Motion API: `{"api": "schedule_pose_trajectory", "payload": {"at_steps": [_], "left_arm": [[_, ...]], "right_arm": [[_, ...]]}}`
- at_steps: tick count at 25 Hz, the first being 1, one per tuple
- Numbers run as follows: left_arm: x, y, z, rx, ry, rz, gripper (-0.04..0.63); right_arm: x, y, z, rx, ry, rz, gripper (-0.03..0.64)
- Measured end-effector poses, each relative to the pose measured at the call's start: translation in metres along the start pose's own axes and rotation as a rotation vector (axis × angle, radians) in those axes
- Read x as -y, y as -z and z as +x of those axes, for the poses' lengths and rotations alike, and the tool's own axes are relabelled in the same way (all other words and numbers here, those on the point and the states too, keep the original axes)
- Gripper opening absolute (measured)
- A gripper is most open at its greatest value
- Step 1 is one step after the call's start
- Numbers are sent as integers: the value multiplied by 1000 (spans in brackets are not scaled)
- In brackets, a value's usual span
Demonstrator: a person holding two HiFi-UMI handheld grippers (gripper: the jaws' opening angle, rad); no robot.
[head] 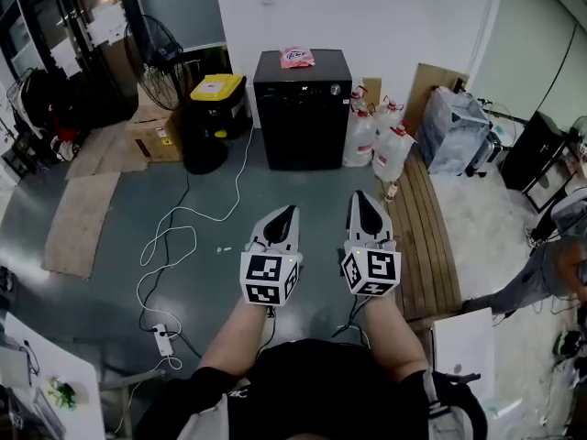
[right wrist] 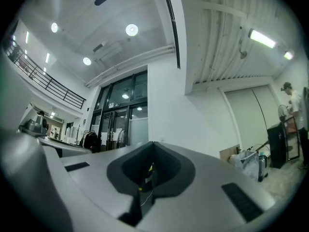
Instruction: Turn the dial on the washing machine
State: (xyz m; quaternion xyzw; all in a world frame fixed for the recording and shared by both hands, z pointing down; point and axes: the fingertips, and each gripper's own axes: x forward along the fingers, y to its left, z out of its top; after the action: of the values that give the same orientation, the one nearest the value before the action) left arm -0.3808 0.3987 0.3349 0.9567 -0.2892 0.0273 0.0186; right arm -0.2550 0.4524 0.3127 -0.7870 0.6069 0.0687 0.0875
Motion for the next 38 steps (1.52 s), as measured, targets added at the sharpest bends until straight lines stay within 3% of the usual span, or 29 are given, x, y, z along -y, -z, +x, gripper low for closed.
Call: {"api": "schedule_pose_trajectory", "payload": {"at_steps": [12,21,38], "left_arm": [[-65,9,12,19,2,9,12],[-108,17,55,17,-41,10,12],[-154,-6,273,-12,-101,39,12]], "right_arm": [[-32,30,40,-18,23,-21,2],[-16,51,99,-19,26,-5,2],[100,94,292,-58,-27,10,2]]}}
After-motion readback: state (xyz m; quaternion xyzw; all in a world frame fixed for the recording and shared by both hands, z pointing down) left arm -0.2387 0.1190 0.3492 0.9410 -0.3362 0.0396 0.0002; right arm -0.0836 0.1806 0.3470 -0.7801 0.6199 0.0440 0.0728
